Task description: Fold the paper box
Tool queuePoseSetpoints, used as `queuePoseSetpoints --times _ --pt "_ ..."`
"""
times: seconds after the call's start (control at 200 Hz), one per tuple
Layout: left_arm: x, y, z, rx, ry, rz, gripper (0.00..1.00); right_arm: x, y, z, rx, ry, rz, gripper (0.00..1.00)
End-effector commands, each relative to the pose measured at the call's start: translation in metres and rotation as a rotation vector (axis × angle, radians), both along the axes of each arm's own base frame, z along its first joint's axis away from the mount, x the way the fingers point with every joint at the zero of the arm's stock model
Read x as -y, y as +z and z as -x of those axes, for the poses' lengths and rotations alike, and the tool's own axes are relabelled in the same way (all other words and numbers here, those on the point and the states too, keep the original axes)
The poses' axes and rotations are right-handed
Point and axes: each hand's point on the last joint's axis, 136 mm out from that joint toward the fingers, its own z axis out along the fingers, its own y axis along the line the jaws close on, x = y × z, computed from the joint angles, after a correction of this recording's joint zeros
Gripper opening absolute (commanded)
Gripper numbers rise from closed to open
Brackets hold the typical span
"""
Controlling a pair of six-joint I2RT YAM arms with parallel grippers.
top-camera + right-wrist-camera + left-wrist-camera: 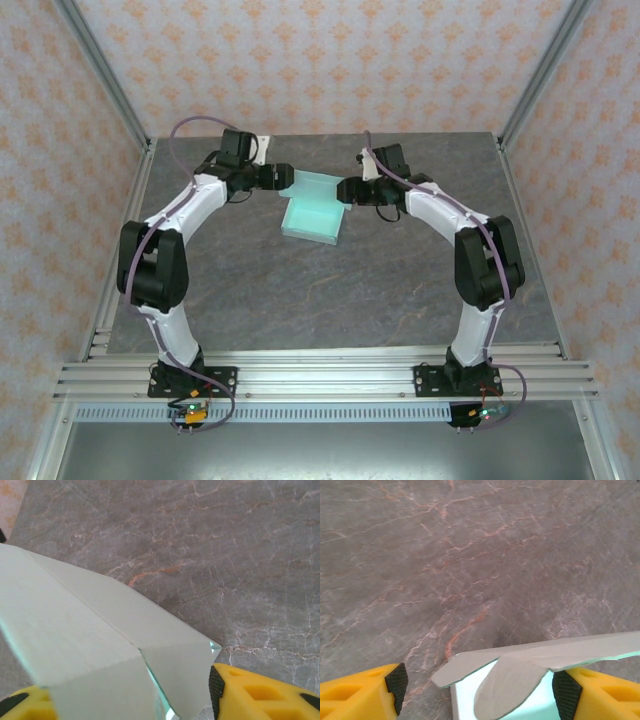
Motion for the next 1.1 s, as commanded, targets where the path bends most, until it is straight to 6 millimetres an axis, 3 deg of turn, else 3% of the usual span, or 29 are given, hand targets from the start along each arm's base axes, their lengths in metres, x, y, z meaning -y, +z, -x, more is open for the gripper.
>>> queuePoseSetpoints --times 0.0,0.26,0.626,0.846,1.096 --pt "0.018 0.008 -0.004 0.045 -0.083 0.039 0.76 -0.006 0.01 -0.003 -0.001 0.002 -0.015 0.5" --pt "0.022 -0.006 -0.003 0.002 -0.07 0.062 0.47 -0.013 0.009 -0.009 -0.036 -0.012 -0.066 0.35" --pt "0.024 -0.023 0.009 -0.067 -0.031 0.051 0.39 -0.011 -0.008 -0.002 -0.118 -0.075 -0.097 0.3" --pt "0.033 -0.025 0.015 -0.09 -0.028 0.083 0.35 -0.012 -0.003 -0.003 -0.117 -0.094 -0.128 0.26" --pt "0.038 -0.035 0.027 -0.129 -0.02 0.123 0.34 -0.016 -0.005 0.003 -0.112 -0.103 -0.122 0.28"
